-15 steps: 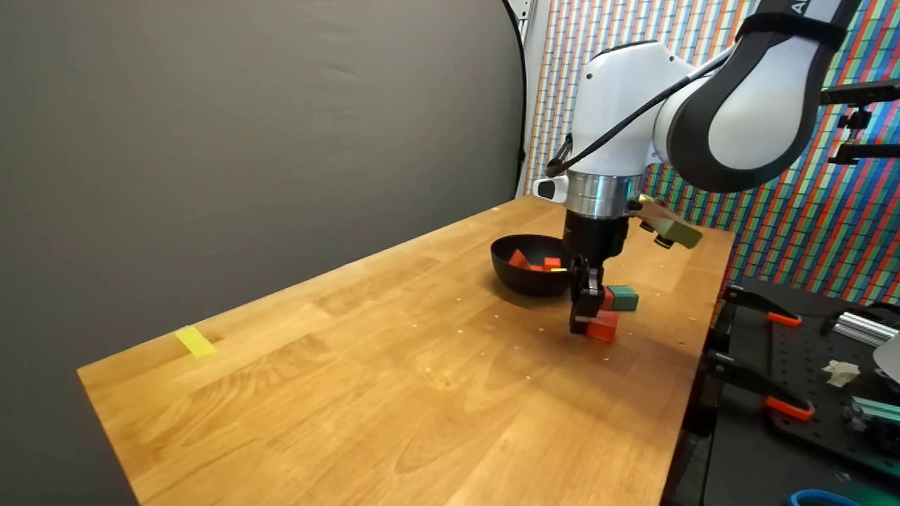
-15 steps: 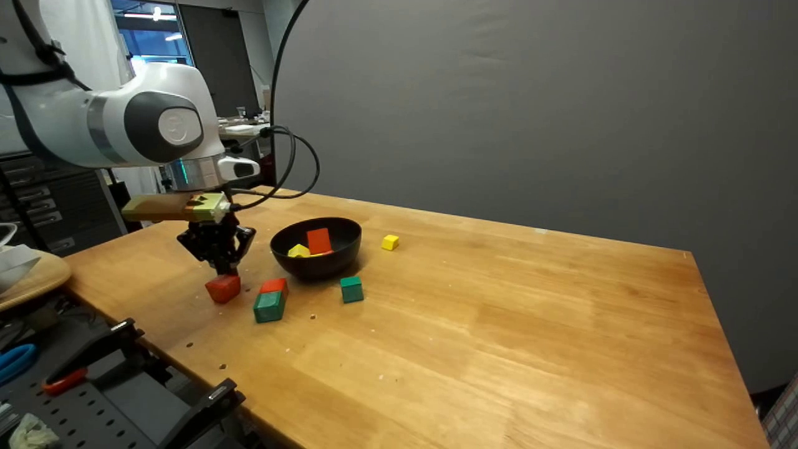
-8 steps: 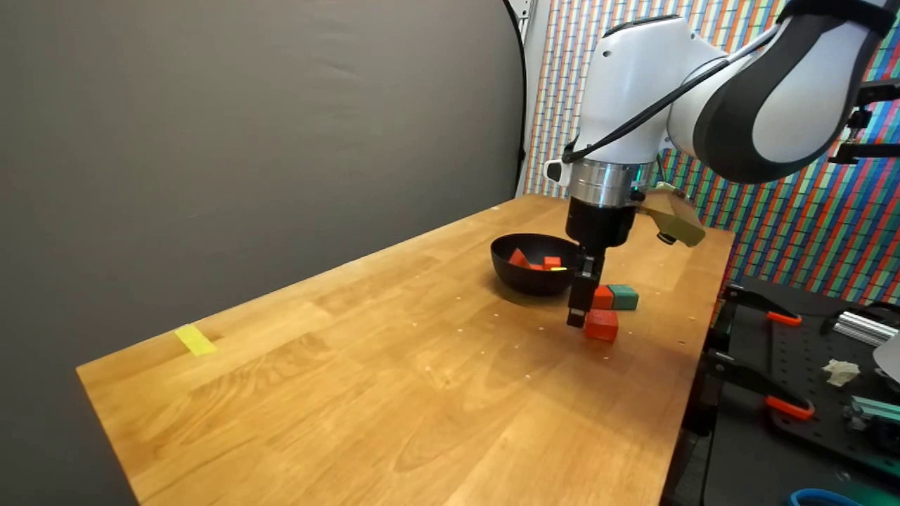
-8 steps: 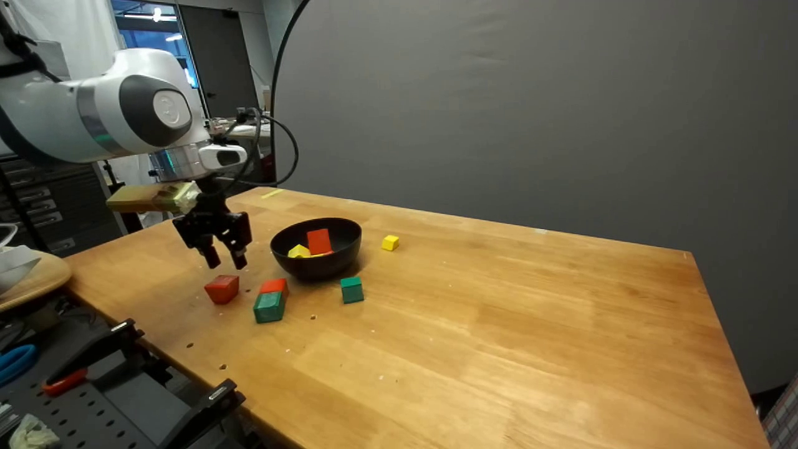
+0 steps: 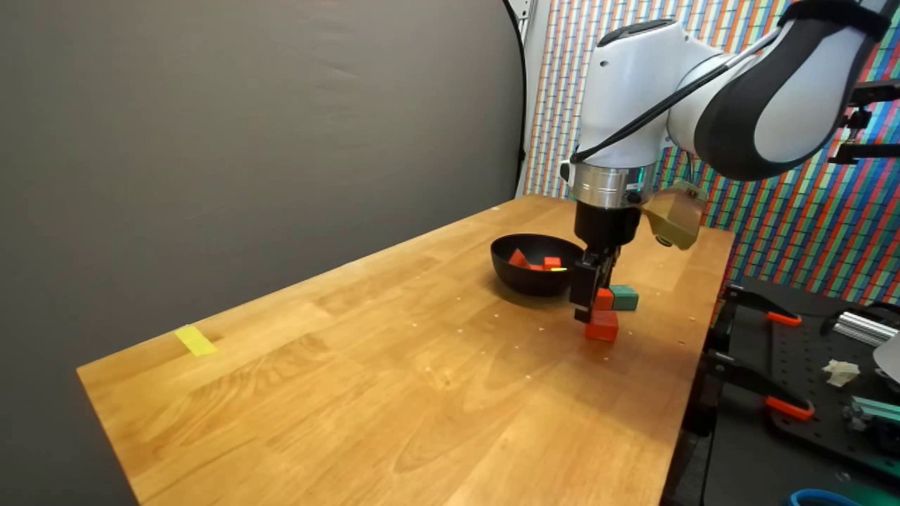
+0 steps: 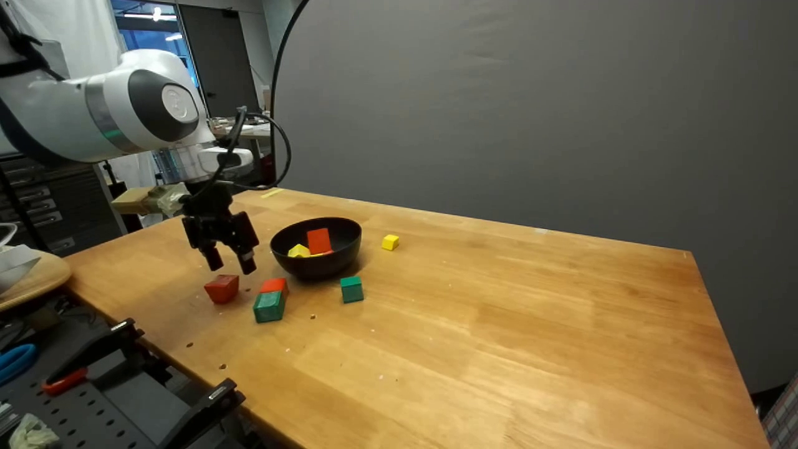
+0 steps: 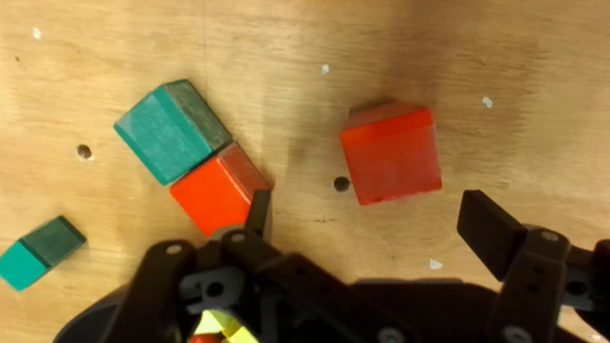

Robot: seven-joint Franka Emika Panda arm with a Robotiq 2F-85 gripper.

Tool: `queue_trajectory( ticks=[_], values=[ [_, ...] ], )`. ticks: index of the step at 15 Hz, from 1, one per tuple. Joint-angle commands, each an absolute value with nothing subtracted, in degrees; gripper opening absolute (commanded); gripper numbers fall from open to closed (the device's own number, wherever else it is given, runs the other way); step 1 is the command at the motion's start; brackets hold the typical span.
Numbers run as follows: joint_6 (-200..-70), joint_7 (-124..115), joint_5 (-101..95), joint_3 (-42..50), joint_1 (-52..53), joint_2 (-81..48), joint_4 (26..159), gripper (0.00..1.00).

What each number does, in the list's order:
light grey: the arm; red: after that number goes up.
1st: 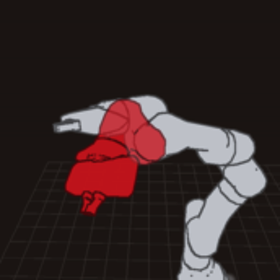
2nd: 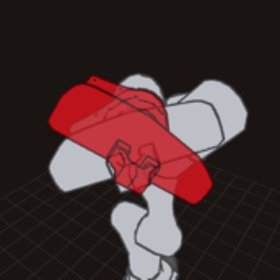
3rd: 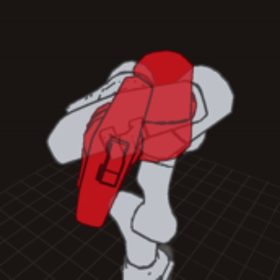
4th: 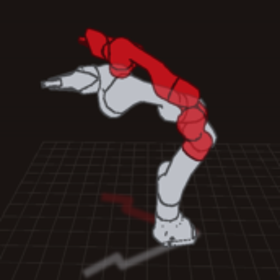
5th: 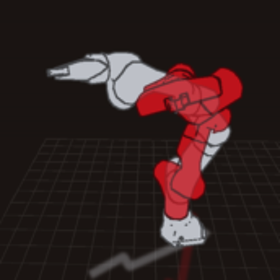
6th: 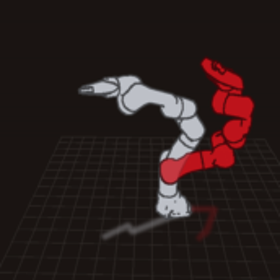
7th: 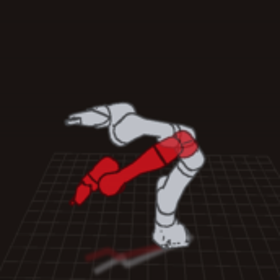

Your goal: Put all the blocks in the bowl one at a time except the right yellow block

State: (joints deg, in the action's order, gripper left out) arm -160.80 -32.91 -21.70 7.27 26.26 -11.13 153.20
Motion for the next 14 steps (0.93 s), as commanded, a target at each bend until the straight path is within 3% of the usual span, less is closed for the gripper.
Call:
queue_trajectory(
  ticks=[1, 4, 5, 6, 14],
  values=[
    [-161.22, -26.19, -19.5, 3.09, 20.95, -13.09, 153.46, 1.0],
    [-163.94, -17.43, -18.27, 0.88, 16.62, -15.52, 153.41, 1.0],
    [-164.64, -14.82, -17.09, 0.05, 15.17, -16.23, 153.31, 0.75],
    [-165.26, -12.54, -16.24, -0.49, 14.07, -16.77, 153.1, 0.74],
    [-165.16, -5.61, -12.57, -2.91, 11.77, -13.45, 153.28, 0.12]
  ],
)
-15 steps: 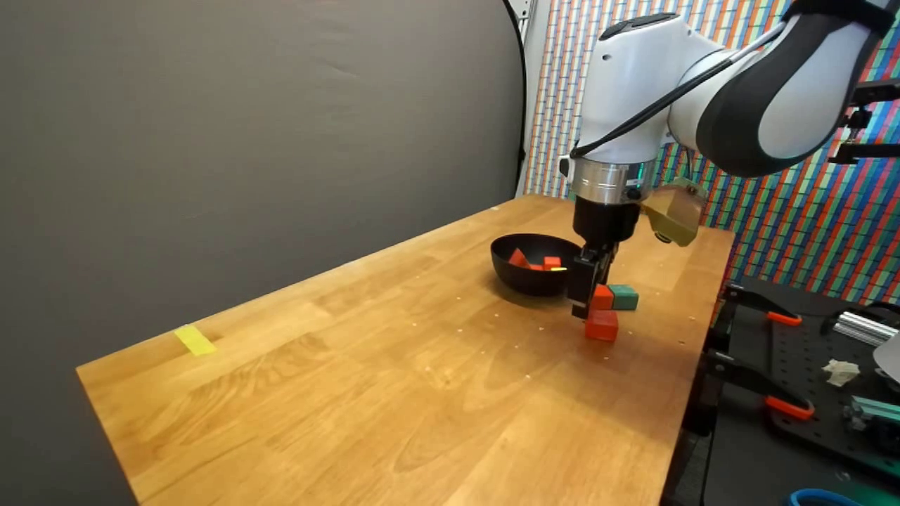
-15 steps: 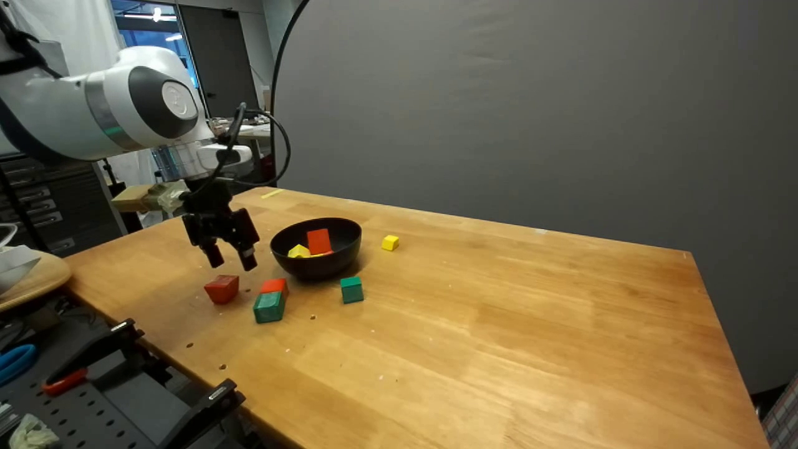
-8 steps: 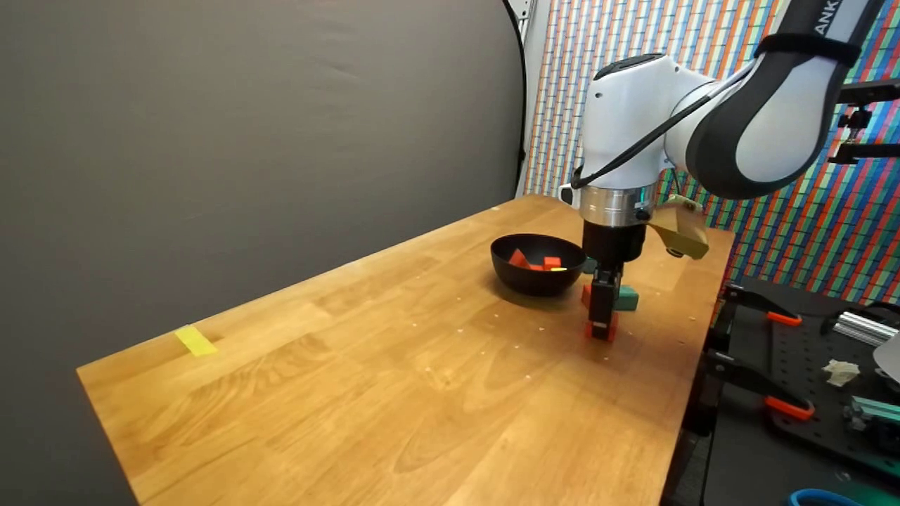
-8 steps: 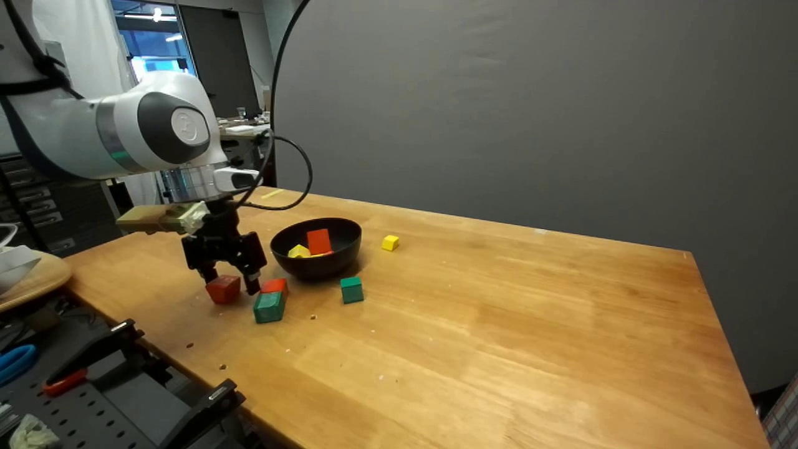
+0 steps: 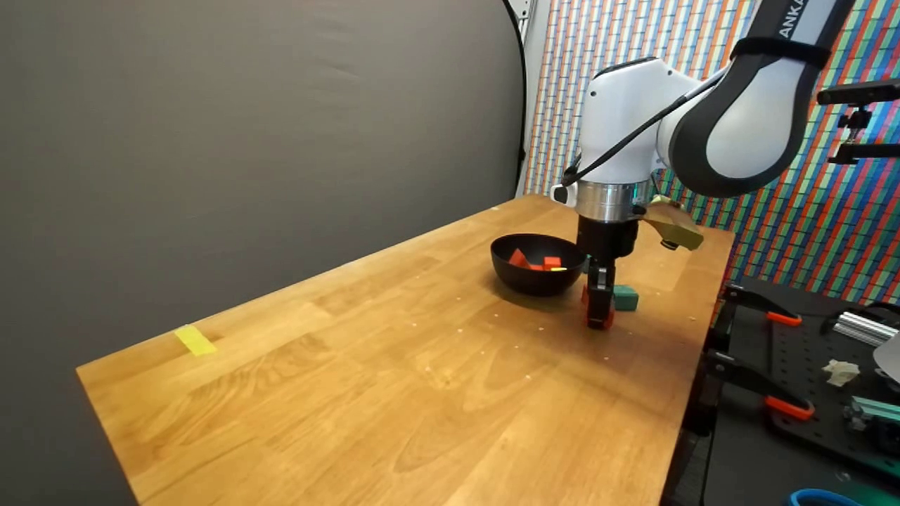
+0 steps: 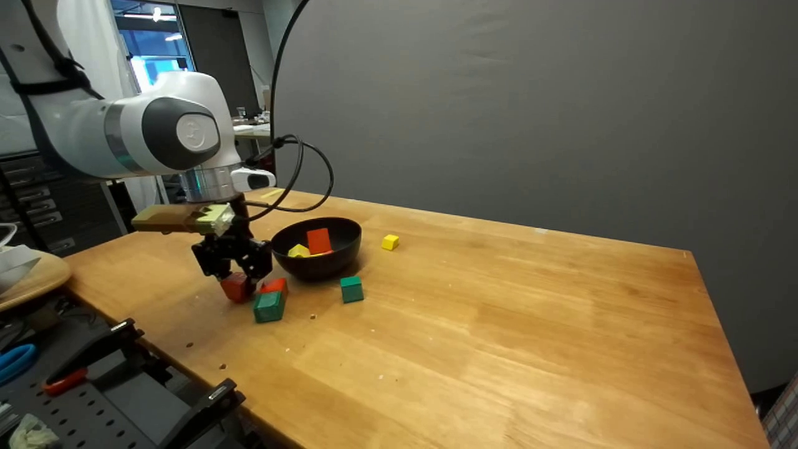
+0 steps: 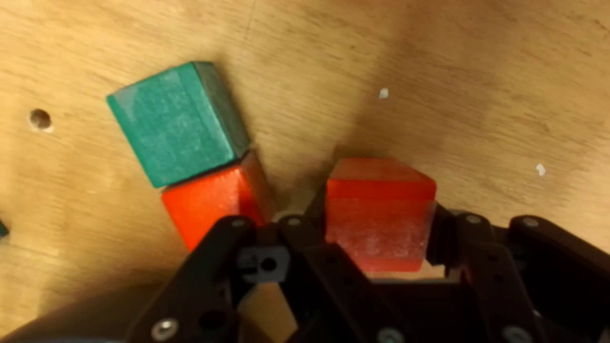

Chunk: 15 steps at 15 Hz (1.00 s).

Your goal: Put all the blocks in the bowl one at a time except the right yellow block

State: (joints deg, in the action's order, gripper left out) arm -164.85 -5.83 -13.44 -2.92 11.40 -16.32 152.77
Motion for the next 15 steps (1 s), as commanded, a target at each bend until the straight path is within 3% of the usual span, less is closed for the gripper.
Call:
queue_trajectory(
  ticks=[1, 4, 8, 11, 12, 13, 15],
  values=[
    [-165.28, -8.22, -15.02, -0.85, 13.82, -10.99, 154.33, 0.16],
    [-167.12, -16.51, -24.28, 5.1, 18.1, -1.79, 157.83, 0.17],
    [-164.87, -21.58, -35.29, 7.96, 15.26, 8.34, 156.12, 0.17],
    [-165.4, -11.12, -27.84, 11.06, 15.3, 2.89, 149.57, 0.17],
    [-165.62, -6.43, -22.82, 6.2, 9.94, 0.44, 147.6, 0.17],
    [-165.6, -1.64, -17.97, 12.52, 16.16, -3.26, 145.27, 0.17],
    [-165.06, 7.31, -7.84, 11.93, 16.77, -8.04, 143.0, 0.17]
  ],
)
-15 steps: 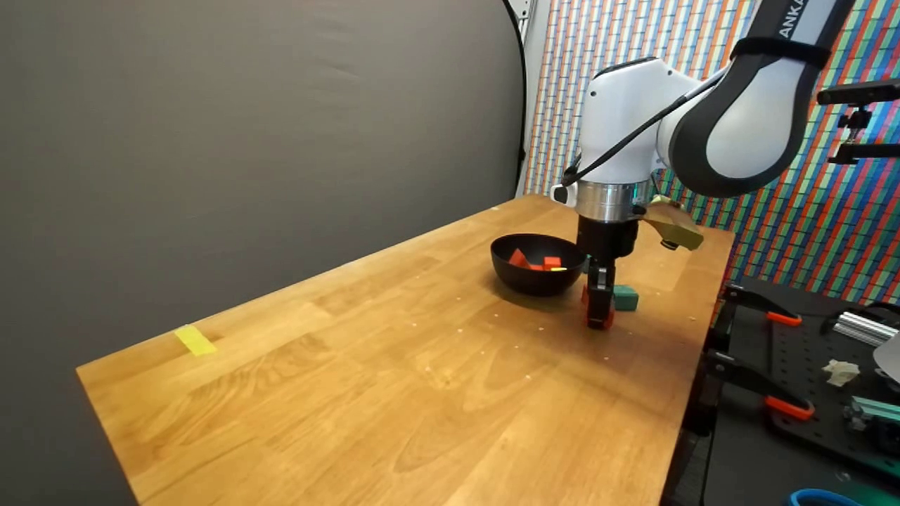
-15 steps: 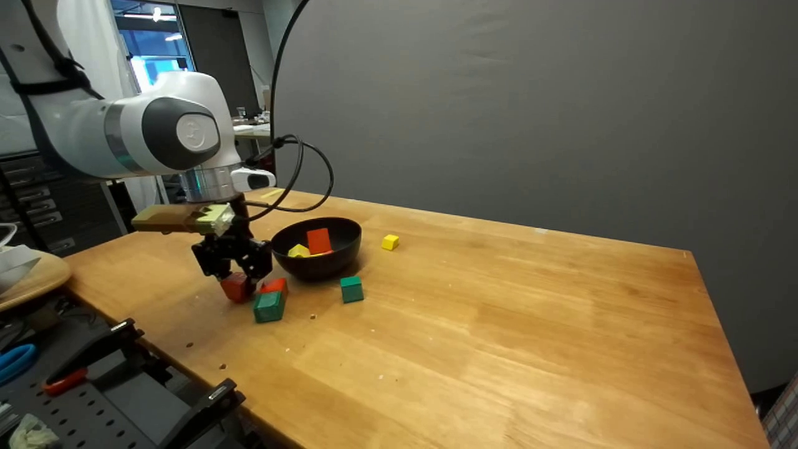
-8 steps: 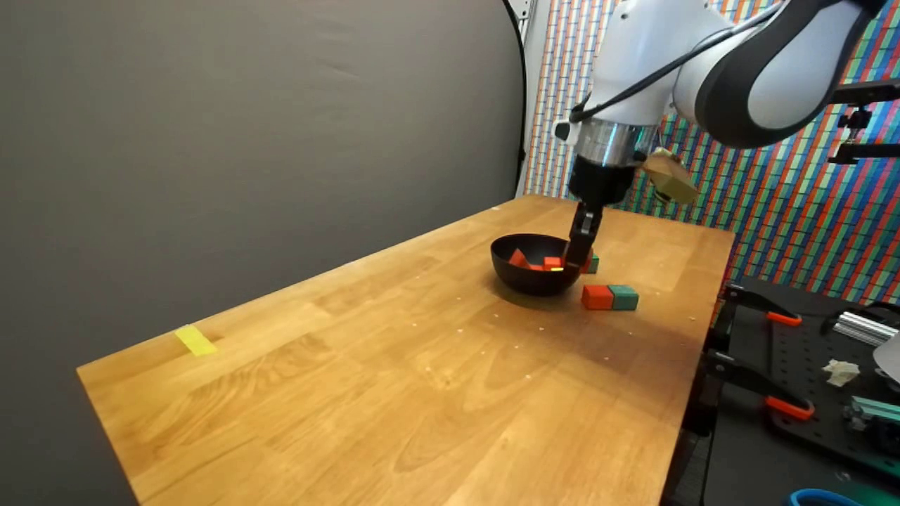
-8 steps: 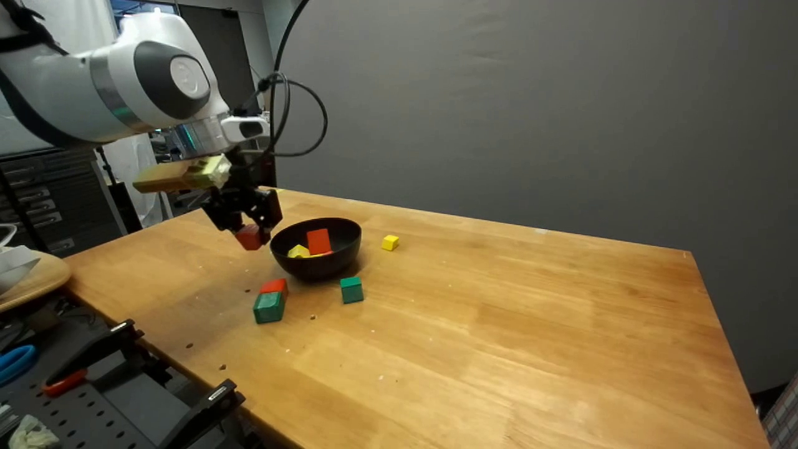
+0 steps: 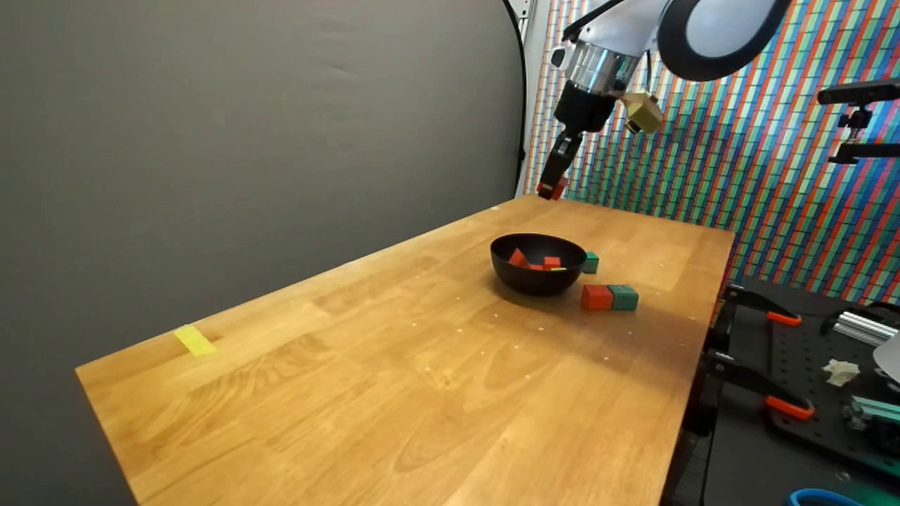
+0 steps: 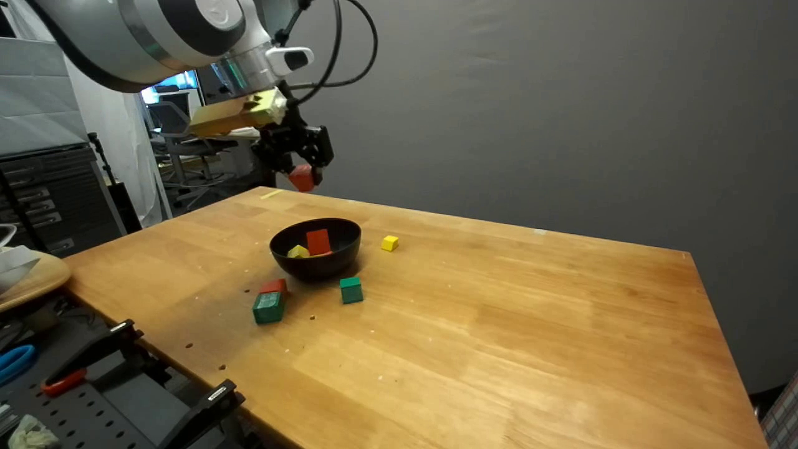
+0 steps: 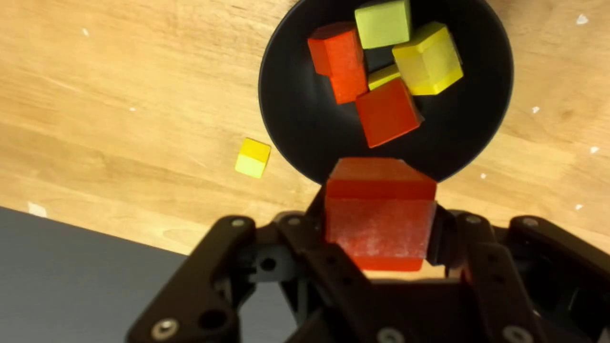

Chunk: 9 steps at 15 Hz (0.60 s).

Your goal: Put all the blocks in the bowl one at a time except the right yellow block

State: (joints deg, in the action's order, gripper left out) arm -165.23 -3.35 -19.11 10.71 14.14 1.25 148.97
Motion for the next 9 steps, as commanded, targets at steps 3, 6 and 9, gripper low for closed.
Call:
queue_trajectory(
  ticks=[3, 6, 9],
  values=[
    [-157.77, 19.77, 4.42, -0.15, 5.33, -14.1, 135.61, 0.3],
    [-157.58, 16.15, 0.51, -1.26, 3.92, -13.54, 137.27, 0.44],
    [-155.87, 13.58, -2.11, -0.56, 3.69, -12.45, 137.34, 0.94]
  ],
)
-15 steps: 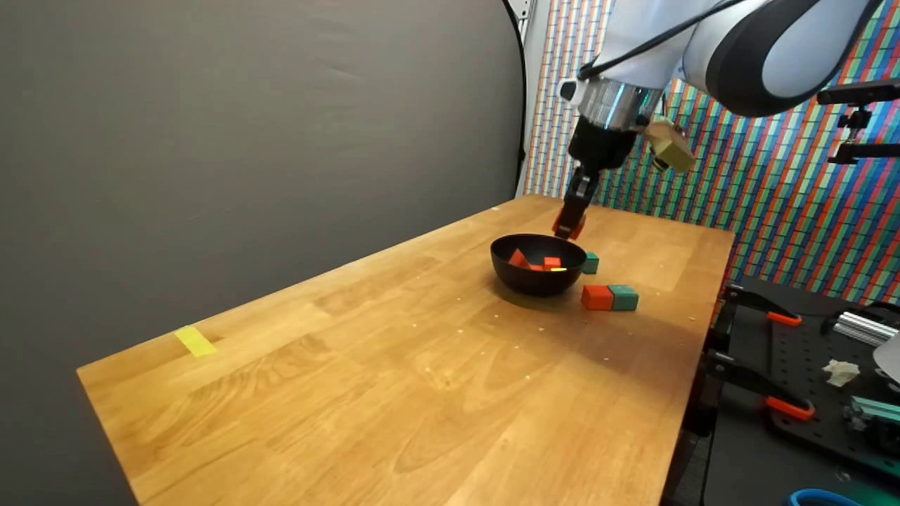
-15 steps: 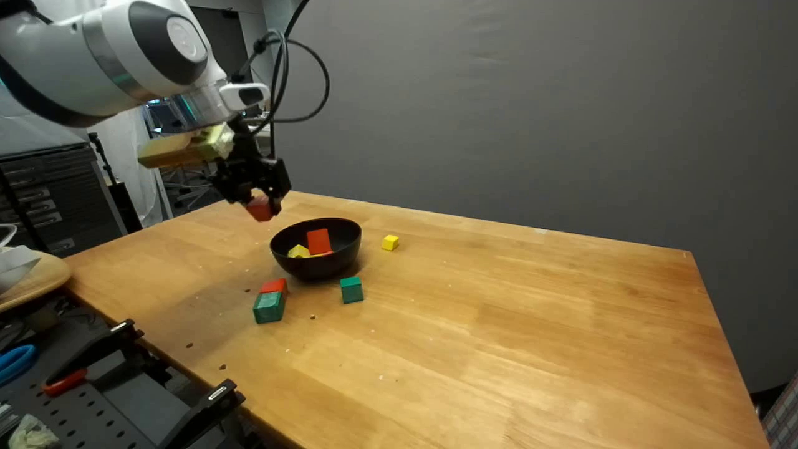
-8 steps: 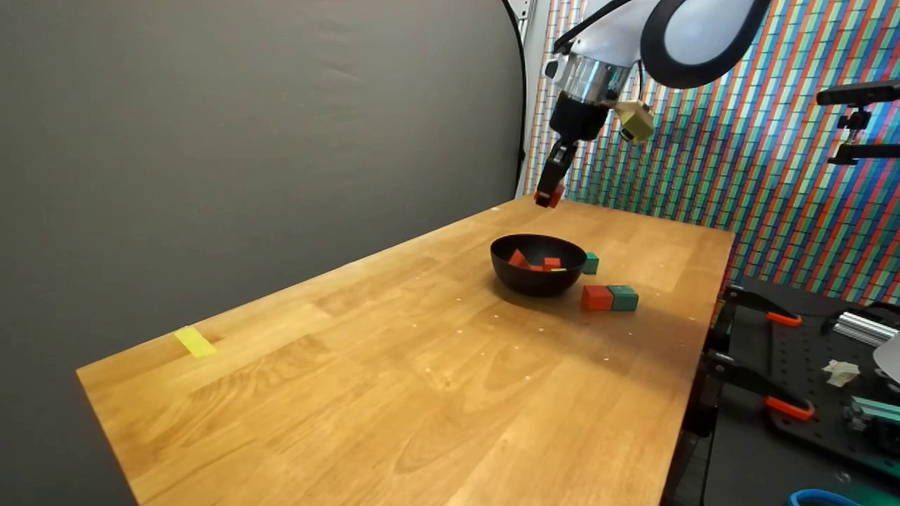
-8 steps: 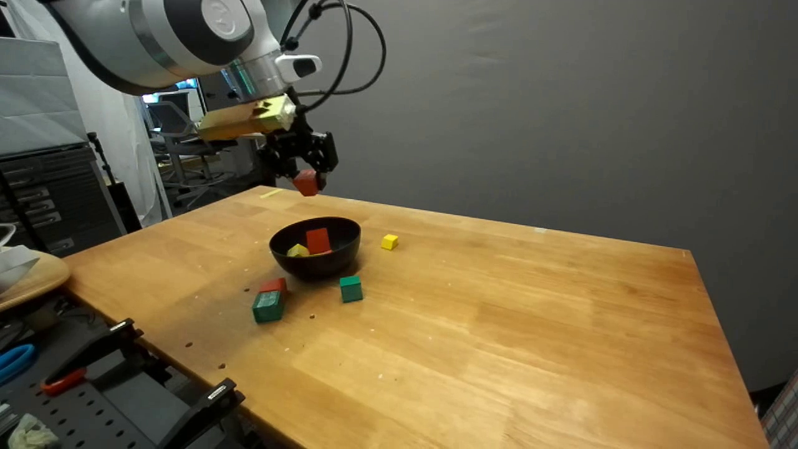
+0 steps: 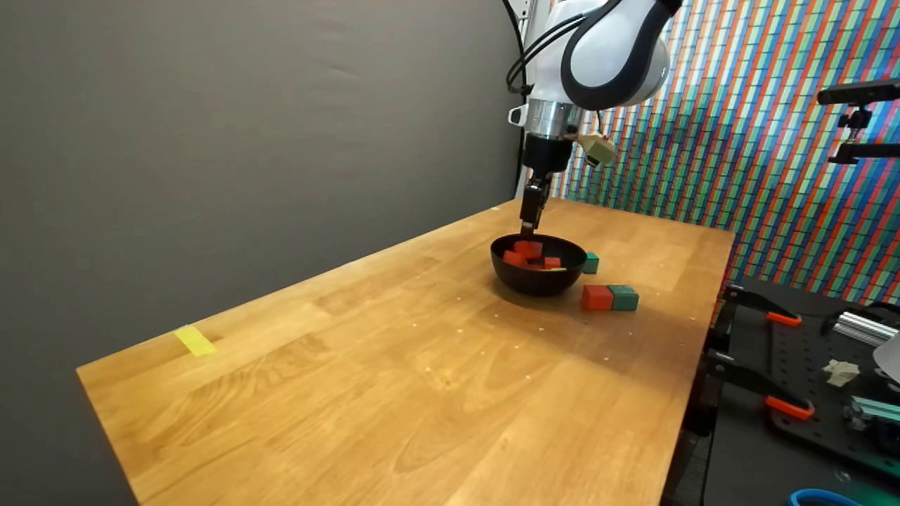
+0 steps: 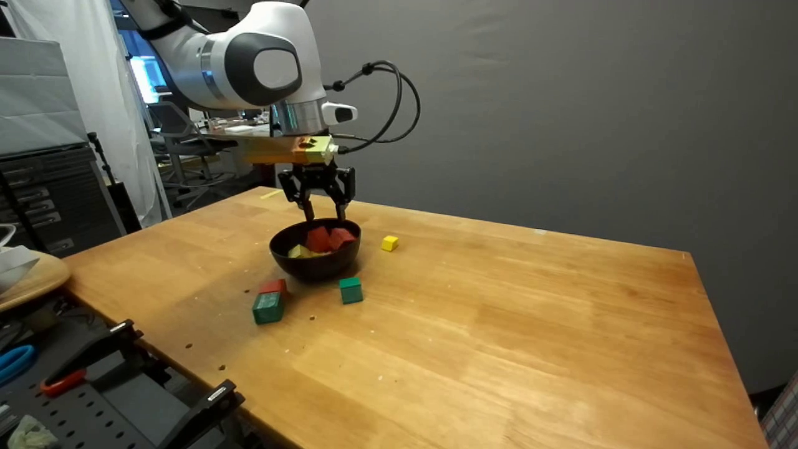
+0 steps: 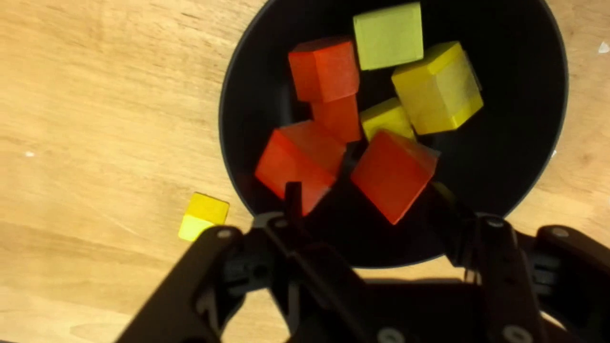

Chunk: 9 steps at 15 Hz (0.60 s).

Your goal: Put all the blocks in the bowl one at a time except the right yellow block

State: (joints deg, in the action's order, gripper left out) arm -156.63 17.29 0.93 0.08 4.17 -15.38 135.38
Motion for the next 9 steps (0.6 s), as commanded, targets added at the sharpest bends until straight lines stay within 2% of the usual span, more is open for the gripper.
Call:
queue_trajectory(
  ticks=[1, 9],
  values=[
    [-155.5, 12.37, -2.68, -0.4, 3.73, -10.88, 138.33, 0.98],
    [-150.61, -3.5, -0.09, 2.41, -0.2, 3.38, 148.86, 0.99]
  ],
)
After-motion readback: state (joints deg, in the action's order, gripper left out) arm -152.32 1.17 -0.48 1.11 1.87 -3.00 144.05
